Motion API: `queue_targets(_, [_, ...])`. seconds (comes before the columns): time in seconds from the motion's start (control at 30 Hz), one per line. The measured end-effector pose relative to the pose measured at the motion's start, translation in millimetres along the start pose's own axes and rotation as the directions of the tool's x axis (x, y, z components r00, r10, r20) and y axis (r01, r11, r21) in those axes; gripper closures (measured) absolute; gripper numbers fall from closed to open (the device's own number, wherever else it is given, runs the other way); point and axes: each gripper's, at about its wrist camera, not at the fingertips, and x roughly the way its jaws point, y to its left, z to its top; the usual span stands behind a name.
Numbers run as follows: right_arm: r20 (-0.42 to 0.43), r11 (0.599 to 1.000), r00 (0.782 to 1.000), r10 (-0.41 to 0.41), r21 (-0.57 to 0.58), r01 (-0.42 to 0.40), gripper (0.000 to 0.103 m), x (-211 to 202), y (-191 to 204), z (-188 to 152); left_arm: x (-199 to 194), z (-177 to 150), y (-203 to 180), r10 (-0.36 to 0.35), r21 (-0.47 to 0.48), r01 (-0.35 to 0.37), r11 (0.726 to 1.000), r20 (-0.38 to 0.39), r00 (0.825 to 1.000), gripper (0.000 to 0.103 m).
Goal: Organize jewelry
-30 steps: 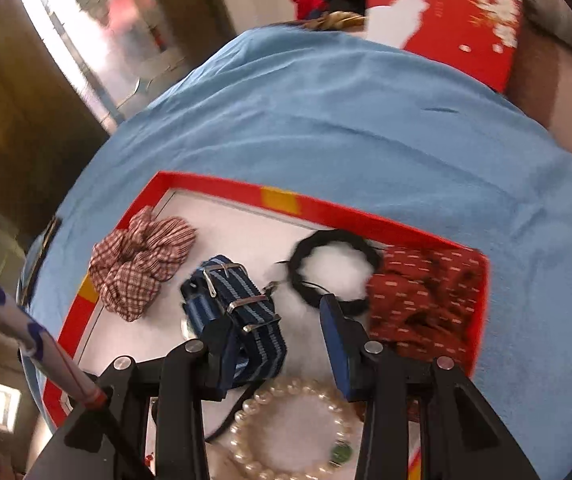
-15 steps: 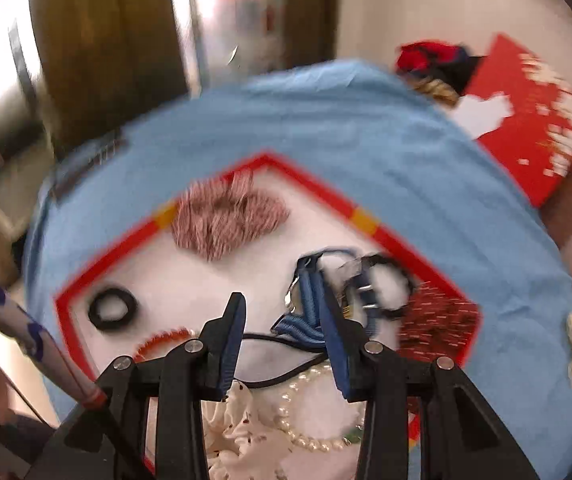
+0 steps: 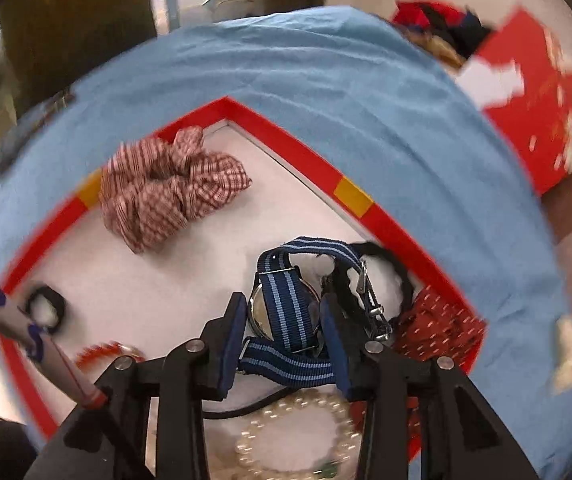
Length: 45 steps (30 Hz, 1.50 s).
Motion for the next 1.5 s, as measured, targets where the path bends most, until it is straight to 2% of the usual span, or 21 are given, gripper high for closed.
queue_targets(0.03, [0.008,0.995,0.996,0.084,0.059,-0.084,0.062,-3.3,-4.4,-0.4,0.0,-0.1,0.7,0.0,-0.003,0.0,1.0,0.0,1.0,0.0])
queue_targets(0.1, [0.033,0.953,0.966,0.258,0.156,-0.26,0.062,-6.1,-10.3,-2.3,0.6,-0.1,2.5,0.003,-0.006,-0.003,1.0,-0.003,1.0,0.0])
queue_targets(0.13, [0.053,0.902,0.927,0.372,0.213,-0.374,0.062,-4.2,-14.7,-3.9,0.9,-0.3,3.0,0.006,-0.006,-0.006,1.0,-0.005,1.0,0.0])
queue_targets(0.17, [0.08,0.836,0.877,0.474,0.272,-0.477,0.062,0.6,-19.6,-6.9,1.6,-0.5,3.8,0.007,-0.007,-0.007,1.0,-0.008,1.0,0.0])
queue_targets(0.23, [0.11,0.723,0.8,0.59,0.37,-0.584,0.062,18.0,-28.9,-13.6,1.9,-0.5,4.5,0.007,-0.007,-0.007,1.0,-0.01,1.0,0.0])
queue_targets(0.3, [0.149,0.666,0.775,0.614,0.429,-0.61,0.063,32.5,-39.6,-20.3,1.6,-0.5,4.9,0.011,-0.005,-0.011,1.0,-0.009,1.0,0.0])
queue_targets(0.33, [0.168,0.659,0.774,0.611,0.434,-0.614,0.063,32.0,-42.7,-21.3,1.2,-0.6,4.9,0.012,-0.002,-0.012,1.0,-0.006,1.0,0.0])
queue_targets(0.37, [0.179,0.675,0.789,0.588,0.43,-0.6,0.062,28.5,-45.4,-21.1,0.8,-0.7,4.9,0.012,0.0,-0.012,1.0,-0.004,1.0,0.0])
queue_targets(0.47, [0.153,0.797,0.881,0.448,0.377,-0.471,0.052,13.1,-46.2,-17.3,1.7,-0.6,3.3,0.008,0.001,-0.008,1.0,-0.006,1.0,0.0])
queue_targets(0.53, [0.136,0.864,0.926,0.352,0.333,-0.377,0.04,5.2,-47.1,-14.0,2.3,-0.9,2.3,0.004,-0.001,-0.004,1.0,-0.009,1.0,0.0])
queue_targets(0.6, [0.141,0.888,0.943,0.302,0.318,-0.332,0.039,-0.9,-49.1,-13.7,3.5,-1.7,-1.8,0.001,0.007,-0.001,1.0,-0.014,1.0,0.0])
queue_targets(0.7, [0.161,0.893,0.948,0.275,0.323,-0.314,0.038,-9.1,-54.2,-14.5,2.4,-3.6,-7.6,0.003,0.034,-0.003,0.999,-0.008,1.0,0.0])
queue_targets(0.8, [0.172,0.898,0.947,0.271,0.31,-0.313,0.032,-16.1,-56.1,-12.1,0.2,-4.7,-10.2,0.007,0.049,-0.008,0.999,0.004,1.0,0.0])
queue_targets(0.9, [0.181,0.928,0.959,0.217,0.267,-0.261,0.032,-28.3,-59.7,-6.2,2.4,-5.3,-11.5,0.018,0.057,-0.018,0.998,0.0,1.0,0.0])
queue_targets(1.03, [0.133,0.971,0.979,0.156,0.162,-0.176,0.032,-32.4,-43.6,-12.6,4.9,-5.3,-9.1,0.015,0.04,-0.014,0.999,-0.021,1.0,0.0])
queue_targets(1.07, [0.118,0.981,0.985,0.127,0.131,-0.142,0.035,-30.0,-39.1,-15.5,4.3,-5.2,-8.5,0.015,0.037,-0.014,0.999,-0.021,1.0,0.0])
queue_targets(1.13, [0.081,0.988,0.991,0.105,0.107,-0.114,0.071,-19.0,-35.2,-18.4,2.6,-5.5,-8.1,0.013,0.035,-0.012,0.999,-0.017,1.0,0.0])
queue_targets(1.23, [0.066,0.975,0.985,0.159,0.144,-0.167,0.079,-7.3,-38.8,-18.7,1.5,-6.6,-9.0,0.013,0.046,-0.012,0.999,-0.012,1.0,0.0])
queue_targets(1.3, [0.085,0.954,0.97,0.226,0.182,-0.238,0.084,-2.0,-41.8,-15.3,2.1,-6.9,-9.4,0.016,0.053,-0.015,0.998,-0.011,1.0,0.0])
queue_targets(1.4, [0.096,0.913,0.936,0.339,0.206,-0.352,0.085,5.1,-42.3,-11.4,4.4,-6.6,-8.2,0.021,0.05,-0.02,0.999,-0.014,1.0,0.0])
queue_targets(1.5, [0.063,0.908,0.923,0.38,0.167,-0.385,0.084,10.2,-31.9,-10.3,6.4,-6.4,-8.6,0.025,0.053,-0.024,0.998,-0.019,1.0,0.0])
